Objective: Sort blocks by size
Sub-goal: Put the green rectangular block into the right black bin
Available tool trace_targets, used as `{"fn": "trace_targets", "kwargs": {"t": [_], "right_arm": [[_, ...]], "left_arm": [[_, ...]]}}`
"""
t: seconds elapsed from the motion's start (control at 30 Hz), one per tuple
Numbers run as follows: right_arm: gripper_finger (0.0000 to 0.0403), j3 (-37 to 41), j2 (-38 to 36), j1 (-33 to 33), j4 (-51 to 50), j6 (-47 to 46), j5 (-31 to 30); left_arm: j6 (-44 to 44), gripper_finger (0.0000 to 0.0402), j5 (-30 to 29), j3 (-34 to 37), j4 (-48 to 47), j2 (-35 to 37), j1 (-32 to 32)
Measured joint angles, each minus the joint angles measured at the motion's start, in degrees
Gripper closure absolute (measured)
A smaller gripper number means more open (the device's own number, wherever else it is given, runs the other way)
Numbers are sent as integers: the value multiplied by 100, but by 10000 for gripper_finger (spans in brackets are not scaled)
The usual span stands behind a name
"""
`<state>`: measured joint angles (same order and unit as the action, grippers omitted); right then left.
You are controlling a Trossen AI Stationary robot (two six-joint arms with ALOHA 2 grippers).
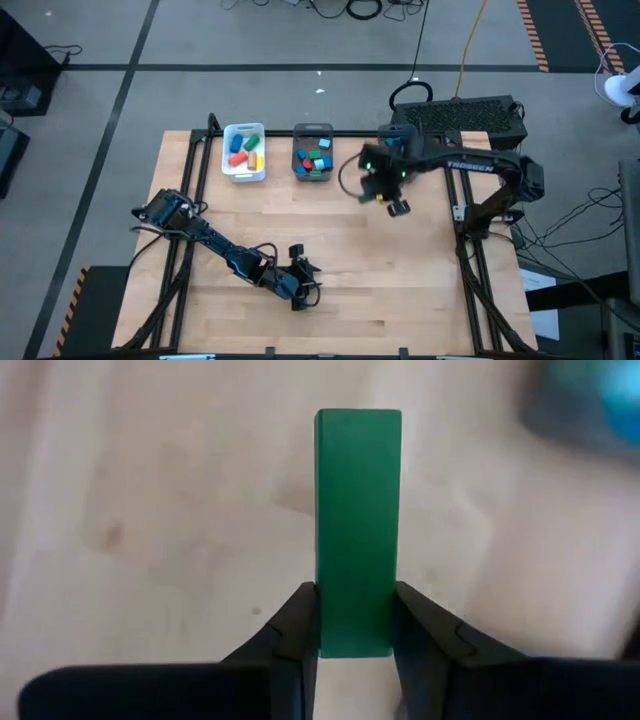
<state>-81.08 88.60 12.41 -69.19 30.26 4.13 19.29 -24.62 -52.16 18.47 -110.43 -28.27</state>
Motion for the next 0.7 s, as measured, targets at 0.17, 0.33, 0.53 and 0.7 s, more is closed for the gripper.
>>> {"fn": "trace_targets", "kwargs": {"t": [0.17,0.33,0.53,0.7], "right_arm": [[321,0,-15,817,-117,-705,-142],[321,0,-13,1653,-56,-1012,-140],[321,0,-13,2544,158,-1566,-147],[321,-2,-11,3087,564,-1972,-145]], "left_arm": [[0,221,-1,0,4,0,0],[0,221,-2,0,1,0,0],[0,221,-2,0,4,0,0],[109,221,-2,0,4,0,-4]]}}
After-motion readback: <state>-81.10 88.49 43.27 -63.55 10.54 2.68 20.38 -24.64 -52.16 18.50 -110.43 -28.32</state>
